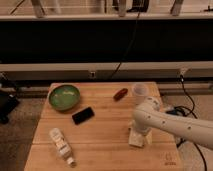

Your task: Place the white sponge in the ceramic bowl

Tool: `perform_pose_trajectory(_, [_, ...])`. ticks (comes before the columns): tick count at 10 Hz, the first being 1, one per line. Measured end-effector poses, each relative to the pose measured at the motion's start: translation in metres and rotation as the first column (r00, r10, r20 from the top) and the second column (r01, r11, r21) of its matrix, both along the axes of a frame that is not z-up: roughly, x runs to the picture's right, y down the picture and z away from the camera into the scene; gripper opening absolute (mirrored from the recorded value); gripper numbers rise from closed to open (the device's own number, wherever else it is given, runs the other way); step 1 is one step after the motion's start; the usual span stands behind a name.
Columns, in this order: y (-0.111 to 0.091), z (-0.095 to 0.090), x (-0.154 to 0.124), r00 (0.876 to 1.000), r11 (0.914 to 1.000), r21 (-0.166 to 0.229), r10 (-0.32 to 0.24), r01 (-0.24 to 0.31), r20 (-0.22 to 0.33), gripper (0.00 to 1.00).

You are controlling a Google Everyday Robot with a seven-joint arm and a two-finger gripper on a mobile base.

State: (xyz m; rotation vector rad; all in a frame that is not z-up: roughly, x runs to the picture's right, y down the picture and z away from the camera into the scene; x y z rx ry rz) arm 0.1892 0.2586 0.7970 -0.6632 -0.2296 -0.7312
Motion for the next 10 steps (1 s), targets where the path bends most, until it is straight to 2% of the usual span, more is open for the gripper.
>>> perform_pose_trajectory(4, [0.0062,0.0018,-0.0003,0.999,0.9995,-0.021,-0.023,0.023,0.034,0.8])
perform_pose_trajectory(5, [0.0077,0.004,-0.0011,0.999,0.9993,-0.023,-0.027,0.029,0.046,0.75])
perform_pose_trajectory(10, [0.0078,-0.0006,-0.0087,0.995,0.9991,-0.006,-0.04,0.041,0.091,0.26])
